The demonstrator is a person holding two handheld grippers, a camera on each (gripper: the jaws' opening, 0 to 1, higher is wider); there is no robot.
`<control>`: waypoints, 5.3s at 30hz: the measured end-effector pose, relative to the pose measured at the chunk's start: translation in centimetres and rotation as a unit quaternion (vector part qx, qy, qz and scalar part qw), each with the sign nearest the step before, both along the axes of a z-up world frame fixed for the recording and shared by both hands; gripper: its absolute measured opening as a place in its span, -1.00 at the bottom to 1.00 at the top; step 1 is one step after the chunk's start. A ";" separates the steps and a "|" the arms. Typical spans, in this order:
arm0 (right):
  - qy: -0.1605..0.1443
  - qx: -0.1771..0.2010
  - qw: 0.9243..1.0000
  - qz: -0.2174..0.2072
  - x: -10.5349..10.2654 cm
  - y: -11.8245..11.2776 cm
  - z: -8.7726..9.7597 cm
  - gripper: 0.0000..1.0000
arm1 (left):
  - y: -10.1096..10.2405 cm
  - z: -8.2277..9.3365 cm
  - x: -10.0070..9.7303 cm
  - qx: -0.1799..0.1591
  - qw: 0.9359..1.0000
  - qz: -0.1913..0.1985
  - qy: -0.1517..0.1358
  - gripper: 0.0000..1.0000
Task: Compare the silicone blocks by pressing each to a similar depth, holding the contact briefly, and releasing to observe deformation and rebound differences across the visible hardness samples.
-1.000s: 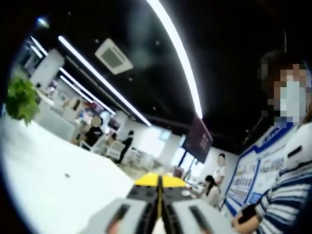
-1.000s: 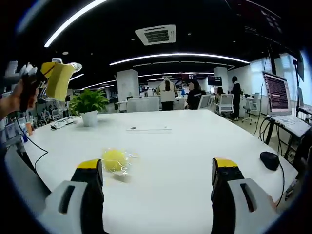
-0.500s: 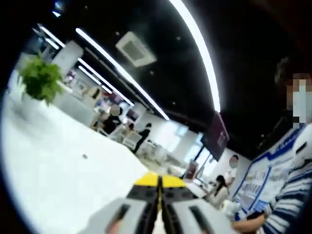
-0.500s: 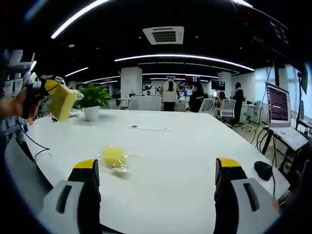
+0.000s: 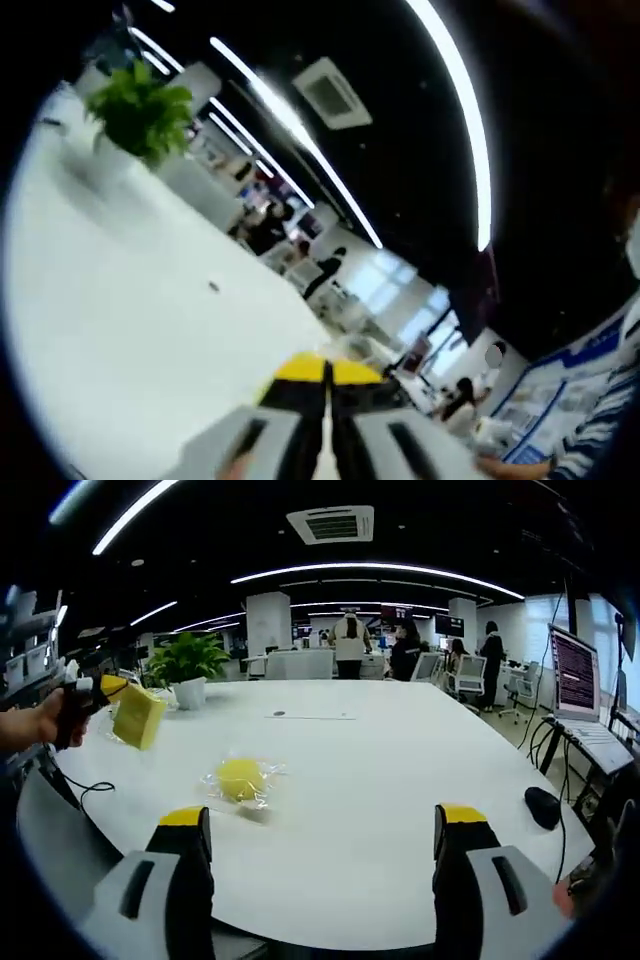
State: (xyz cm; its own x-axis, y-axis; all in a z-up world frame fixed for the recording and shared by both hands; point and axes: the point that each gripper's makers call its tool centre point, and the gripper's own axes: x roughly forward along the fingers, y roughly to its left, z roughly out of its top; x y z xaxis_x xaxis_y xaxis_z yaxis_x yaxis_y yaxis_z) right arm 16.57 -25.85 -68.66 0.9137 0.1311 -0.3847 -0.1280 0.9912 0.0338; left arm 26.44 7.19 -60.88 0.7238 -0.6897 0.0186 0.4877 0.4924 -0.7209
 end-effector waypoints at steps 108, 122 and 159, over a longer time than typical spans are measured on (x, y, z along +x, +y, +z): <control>-0.035 0.001 0.996 0.080 1.2 3.1 2.3 0.42 | 2.1 4.7 -0.8 0.135 0.985 0.056 -0.086 -0.21; -0.018 -0.004 0.997 0.081 1.5 2.5 1.6 0.38 | -3.9 0.9 -1.1 0.155 0.986 -0.015 -0.056 -0.20; 0.015 -0.003 0.998 0.061 1.5 0.7 0.3 0.22 | -9.6 -11.7 8.5 0.230 0.965 -0.099 0.081 -0.22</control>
